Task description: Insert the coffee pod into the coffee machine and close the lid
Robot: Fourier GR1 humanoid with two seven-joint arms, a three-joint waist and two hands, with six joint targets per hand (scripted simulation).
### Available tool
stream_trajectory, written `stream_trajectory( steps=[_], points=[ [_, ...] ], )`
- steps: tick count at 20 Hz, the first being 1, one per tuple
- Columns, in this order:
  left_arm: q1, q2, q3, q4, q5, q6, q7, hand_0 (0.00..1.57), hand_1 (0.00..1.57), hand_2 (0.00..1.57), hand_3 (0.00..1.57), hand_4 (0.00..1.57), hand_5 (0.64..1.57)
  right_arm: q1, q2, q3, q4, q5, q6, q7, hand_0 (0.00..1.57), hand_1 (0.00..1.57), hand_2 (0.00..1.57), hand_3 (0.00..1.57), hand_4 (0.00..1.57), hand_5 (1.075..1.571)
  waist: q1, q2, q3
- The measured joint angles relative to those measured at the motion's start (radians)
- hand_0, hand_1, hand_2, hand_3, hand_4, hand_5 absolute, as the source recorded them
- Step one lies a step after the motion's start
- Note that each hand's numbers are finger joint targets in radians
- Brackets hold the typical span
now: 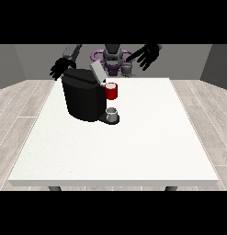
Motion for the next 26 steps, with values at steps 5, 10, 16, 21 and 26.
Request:
stream_trajectory(
  steps=[5, 10, 16, 21, 26],
  points=[
    [0.148, -0.073, 0.064, -0.014, 0.106, -0.015, -0.047, 0.00, 0.00, 0.00, 0.00, 0.00, 1.571, 0.074, -0.013, -0.009, -0.013, -0.014, 0.019, 0.015, 0.00, 0.00, 0.00, 0.00, 0.49, 1.571, 0.053, -0.119, 0.0001],
    [0.263, -0.120, 0.104, -0.033, 0.179, -0.018, -0.063, 0.00, 0.00, 0.00, 0.00, 0.09, 1.571, 0.102, -0.046, 0.019, -0.065, 0.008, 0.048, 0.035, 0.00, 0.00, 0.00, 0.00, 0.35, 1.571, 0.081, -0.190, 0.0003],
    [0.349, -0.156, 0.130, -0.059, 0.248, -0.041, -0.037, 0.00, 0.00, 0.00, 0.00, 0.00, 1.571, 0.062, -0.082, 0.051, -0.143, -0.001, 0.107, 0.104, 0.00, 0.00, 0.00, 0.00, 0.00, 1.571, 0.119, -0.246, 0.0003],
    [0.428, -0.192, 0.125, -0.101, 0.301, -0.052, -0.035, 0.00, 0.00, 0.00, 0.00, 0.03, 1.571, 0.015, -0.109, 0.067, -0.198, -0.015, 0.151, 0.160, 0.00, 0.00, 0.00, 0.00, 0.00, 1.571, 0.152, -0.267, 0.0004],
    [0.479, -0.208, 0.099, -0.175, 0.348, -0.071, -0.029, 0.00, 0.00, 0.00, 0.00, 0.20, 1.571, -0.044, -0.120, 0.086, -0.216, -0.007, 0.178, 0.180, 0.00, 0.00, 0.00, 0.00, 0.14, 1.571, 0.189, -0.233, 0.0007]
  ],
)
